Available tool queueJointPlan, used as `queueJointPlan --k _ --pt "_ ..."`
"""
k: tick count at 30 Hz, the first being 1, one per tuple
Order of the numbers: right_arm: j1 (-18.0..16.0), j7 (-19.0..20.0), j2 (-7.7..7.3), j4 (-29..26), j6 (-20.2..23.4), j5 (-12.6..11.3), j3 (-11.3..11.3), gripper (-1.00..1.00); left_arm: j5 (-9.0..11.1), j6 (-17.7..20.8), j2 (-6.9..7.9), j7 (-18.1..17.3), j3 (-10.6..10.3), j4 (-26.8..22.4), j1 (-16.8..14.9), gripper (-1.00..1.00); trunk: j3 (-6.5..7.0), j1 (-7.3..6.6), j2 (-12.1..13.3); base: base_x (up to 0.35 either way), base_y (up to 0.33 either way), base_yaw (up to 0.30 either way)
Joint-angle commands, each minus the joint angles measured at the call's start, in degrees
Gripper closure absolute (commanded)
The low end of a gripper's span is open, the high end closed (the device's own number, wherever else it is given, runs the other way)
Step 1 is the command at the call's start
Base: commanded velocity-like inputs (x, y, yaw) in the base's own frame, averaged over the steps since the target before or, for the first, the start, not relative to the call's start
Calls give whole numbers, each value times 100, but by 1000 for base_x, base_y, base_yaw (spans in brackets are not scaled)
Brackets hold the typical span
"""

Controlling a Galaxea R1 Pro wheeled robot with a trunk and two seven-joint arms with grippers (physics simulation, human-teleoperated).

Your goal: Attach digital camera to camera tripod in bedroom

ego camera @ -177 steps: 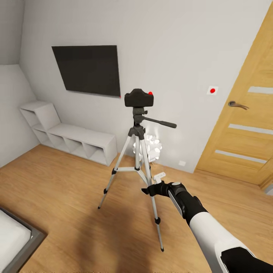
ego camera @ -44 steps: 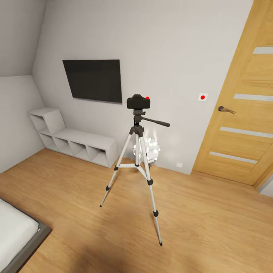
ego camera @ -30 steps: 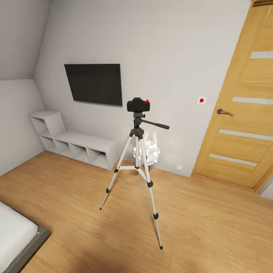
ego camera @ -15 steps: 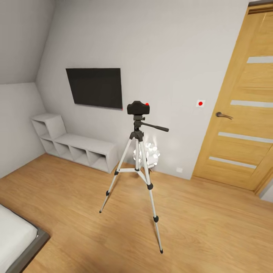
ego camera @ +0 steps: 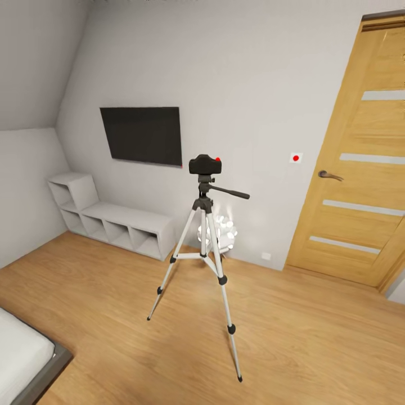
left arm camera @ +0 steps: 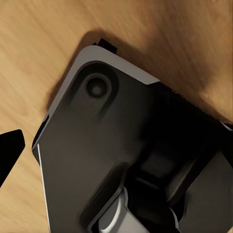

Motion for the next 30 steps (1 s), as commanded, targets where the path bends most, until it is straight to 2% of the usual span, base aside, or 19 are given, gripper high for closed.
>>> queueJointPlan --k 1,30 --pt "-8 18 -1 7 5 -7 32 -100 60 24 2 -8 -48 -3 -4 -100 -2 3 -11 0 0 0" --pt "-8 9 -1 7 4 -14 32 -100 62 23 6 -13 -48 -3 -4 -100 267 3 -11 0 0 0"
